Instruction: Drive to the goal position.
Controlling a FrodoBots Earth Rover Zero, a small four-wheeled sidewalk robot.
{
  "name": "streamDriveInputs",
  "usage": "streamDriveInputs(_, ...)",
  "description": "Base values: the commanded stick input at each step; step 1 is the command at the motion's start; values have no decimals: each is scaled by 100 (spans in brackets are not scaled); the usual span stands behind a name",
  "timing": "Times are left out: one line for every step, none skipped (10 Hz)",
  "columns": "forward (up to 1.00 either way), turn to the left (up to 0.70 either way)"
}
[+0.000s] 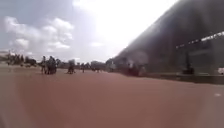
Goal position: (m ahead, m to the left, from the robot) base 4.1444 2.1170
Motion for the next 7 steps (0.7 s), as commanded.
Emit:
streamDriveInputs(70,0)
streamDriveInputs(70,0)
streamDriveInputs(70,0)
streamDriveInputs(70,0)
streamDriveInputs(70,0)
streamDriveInputs(70,0)
streamDriveInputs(70,0)
